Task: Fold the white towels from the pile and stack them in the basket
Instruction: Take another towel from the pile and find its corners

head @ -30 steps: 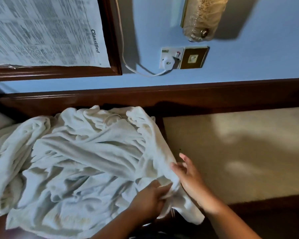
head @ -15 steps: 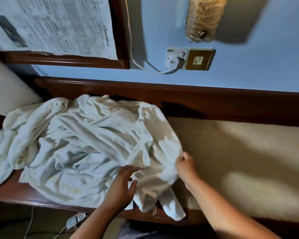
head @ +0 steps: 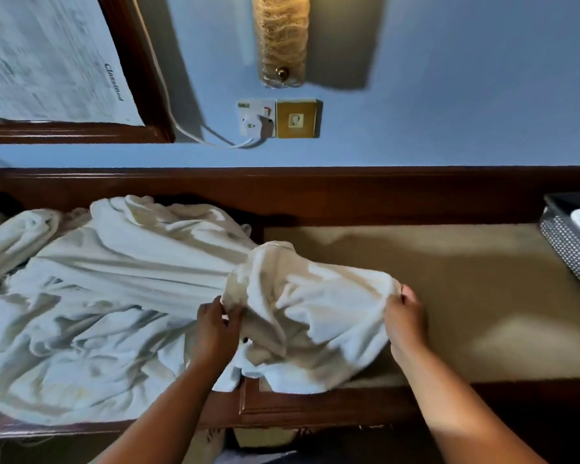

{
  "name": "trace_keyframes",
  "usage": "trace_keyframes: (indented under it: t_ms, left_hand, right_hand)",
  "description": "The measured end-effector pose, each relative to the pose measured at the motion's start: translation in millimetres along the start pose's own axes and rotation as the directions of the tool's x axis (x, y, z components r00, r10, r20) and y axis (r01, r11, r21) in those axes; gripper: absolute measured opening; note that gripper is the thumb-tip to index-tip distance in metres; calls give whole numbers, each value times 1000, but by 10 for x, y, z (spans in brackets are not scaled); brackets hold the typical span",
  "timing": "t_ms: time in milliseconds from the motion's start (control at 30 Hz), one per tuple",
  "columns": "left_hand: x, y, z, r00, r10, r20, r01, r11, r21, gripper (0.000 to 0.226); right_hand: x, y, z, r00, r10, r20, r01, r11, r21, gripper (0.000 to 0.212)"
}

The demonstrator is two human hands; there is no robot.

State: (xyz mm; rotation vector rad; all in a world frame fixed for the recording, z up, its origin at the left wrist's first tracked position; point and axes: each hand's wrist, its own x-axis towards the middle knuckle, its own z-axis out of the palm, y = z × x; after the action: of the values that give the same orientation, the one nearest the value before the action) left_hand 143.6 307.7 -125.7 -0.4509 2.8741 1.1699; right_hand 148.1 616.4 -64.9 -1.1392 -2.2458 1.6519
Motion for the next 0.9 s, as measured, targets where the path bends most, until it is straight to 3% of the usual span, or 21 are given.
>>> trace_keyframes:
  t_ms: [233,367,533,767,900]
  left_hand:
    - [59,65,-4,997,-61,46,59,997,42,46]
    - [-80,84,33,986,-81,146,69,994,85,31]
    - [-71,-121,-66,975,-78,210,81,997,-5,14]
    - [179,-328,-494,985,-90,150,100,993,-64,7]
    - [330,-543,-831,988,-104,114,113,991,-70,12]
  right_hand:
    - [5,144,-197,998,38,-50,-37,999,10,29]
    - [-31,104,-91,992,77,95,-81,996,34,20]
    - [-181,-15,209,954,-25,298,48,996,-72,26]
    - [-517,-233,908,897,-196,397,275,949,-153,31]
    - [-708,-408,1357,855,-214,473,345,915,-209,29]
